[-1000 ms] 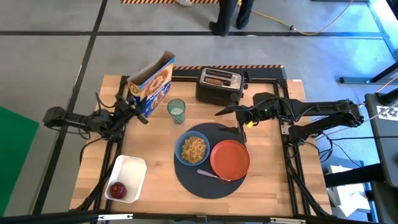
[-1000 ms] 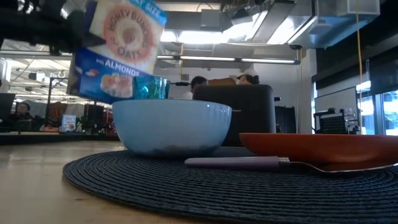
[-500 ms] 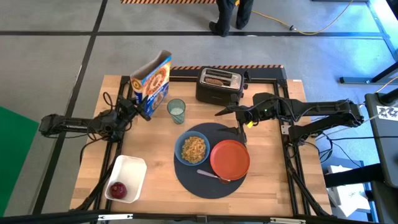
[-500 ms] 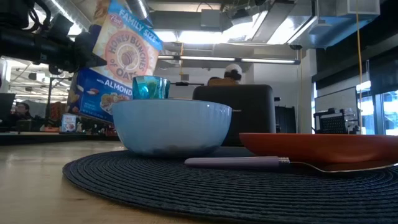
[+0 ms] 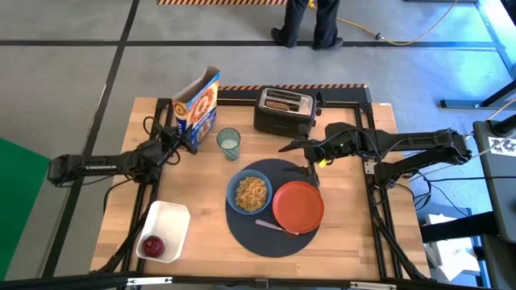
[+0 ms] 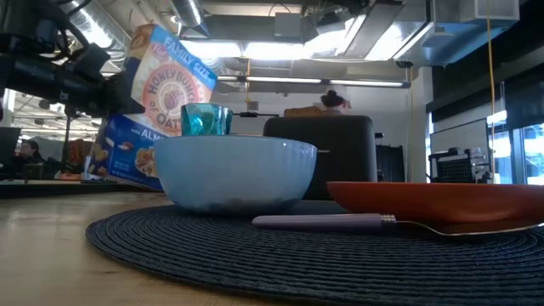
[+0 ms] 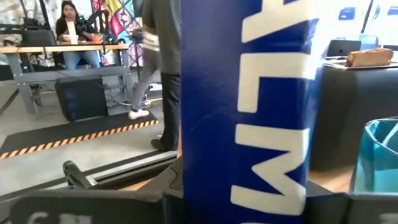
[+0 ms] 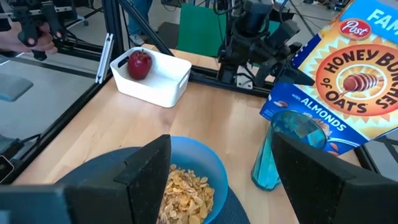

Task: Arrange a breakfast setting
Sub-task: Pour the cereal from the cereal box into the blue bowl

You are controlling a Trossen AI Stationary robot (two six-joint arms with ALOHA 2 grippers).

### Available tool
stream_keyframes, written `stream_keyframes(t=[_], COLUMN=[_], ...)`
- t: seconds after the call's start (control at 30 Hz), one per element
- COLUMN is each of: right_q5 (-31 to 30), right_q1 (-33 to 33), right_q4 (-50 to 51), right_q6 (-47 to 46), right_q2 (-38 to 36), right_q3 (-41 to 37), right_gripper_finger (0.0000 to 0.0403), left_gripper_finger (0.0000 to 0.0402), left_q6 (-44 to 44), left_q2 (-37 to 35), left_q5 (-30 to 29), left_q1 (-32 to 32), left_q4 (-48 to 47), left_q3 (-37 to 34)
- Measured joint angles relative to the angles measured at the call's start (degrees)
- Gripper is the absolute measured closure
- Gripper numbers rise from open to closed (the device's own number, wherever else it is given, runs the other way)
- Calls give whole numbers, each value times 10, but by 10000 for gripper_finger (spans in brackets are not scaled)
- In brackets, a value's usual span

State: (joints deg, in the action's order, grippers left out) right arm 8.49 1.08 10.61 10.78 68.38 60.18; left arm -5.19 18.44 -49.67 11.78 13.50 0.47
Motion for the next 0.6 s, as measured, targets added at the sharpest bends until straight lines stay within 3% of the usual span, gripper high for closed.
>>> stream_keyframes(t=[0.27, 0.6], right_q5=[0, -1], right_q1=[0, 0], right_q4=[0, 2], right_q6=[0, 0], right_q2=[0, 0], right_q3=[0, 0], right_gripper_finger=[135, 135], left_gripper_finger=[296, 191], left_q6=[9, 19], left_q2=[0, 1], left_q5=[14, 35], left_q1=[33, 85], left_q4=[-43, -56], left_q3=[0, 1])
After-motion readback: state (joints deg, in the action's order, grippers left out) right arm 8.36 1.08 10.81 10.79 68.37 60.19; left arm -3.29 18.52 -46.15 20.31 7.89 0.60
